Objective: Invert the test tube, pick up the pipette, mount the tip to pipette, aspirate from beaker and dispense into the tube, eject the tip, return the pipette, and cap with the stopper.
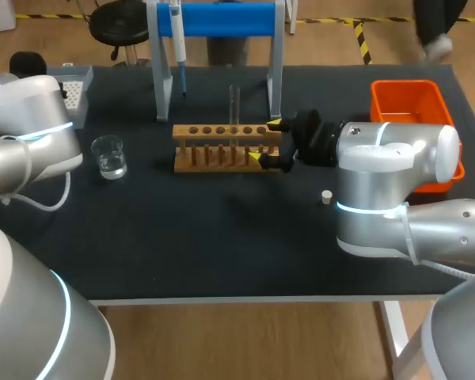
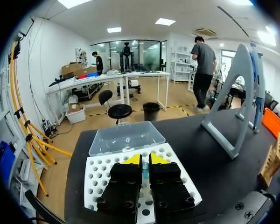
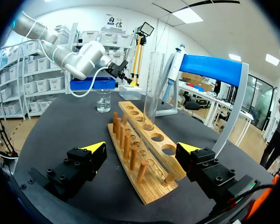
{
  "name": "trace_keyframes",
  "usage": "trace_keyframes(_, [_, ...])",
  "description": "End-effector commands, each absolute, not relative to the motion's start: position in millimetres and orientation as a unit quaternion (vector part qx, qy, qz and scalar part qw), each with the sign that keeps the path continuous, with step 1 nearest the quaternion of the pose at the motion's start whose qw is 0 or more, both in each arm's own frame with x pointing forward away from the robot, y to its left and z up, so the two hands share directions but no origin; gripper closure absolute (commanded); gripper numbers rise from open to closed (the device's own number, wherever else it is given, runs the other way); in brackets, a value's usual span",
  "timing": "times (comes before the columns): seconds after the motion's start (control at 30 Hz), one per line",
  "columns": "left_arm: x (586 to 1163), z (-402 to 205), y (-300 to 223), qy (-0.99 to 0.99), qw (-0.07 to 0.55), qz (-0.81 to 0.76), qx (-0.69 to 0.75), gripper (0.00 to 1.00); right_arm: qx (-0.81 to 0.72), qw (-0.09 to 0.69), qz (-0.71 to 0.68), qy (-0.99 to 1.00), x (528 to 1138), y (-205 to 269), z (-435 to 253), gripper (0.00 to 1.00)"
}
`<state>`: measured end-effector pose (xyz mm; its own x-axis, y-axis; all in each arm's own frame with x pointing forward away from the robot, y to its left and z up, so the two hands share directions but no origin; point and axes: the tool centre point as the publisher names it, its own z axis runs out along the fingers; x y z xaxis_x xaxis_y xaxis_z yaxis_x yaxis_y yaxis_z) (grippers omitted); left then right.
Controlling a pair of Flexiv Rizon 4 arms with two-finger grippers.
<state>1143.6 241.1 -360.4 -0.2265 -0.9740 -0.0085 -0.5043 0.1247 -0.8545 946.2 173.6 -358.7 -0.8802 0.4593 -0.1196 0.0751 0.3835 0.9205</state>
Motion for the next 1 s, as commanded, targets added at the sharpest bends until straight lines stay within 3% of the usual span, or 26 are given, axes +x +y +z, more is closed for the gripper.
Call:
trace_keyframes(0.03, [1141.5,-357.9,240.2,0.682,0.312,-0.382,-0.54,1.0,0.165,0.182,0.531,0.811,945.7,173.9,-359.4,0.0])
trace_keyframes(1.0, [1137.7,-338.0,240.7,0.677,0.334,-0.379,-0.535,1.0,0.165,0.182,0.531,0.811,945.7,173.9,-359.4,0.0])
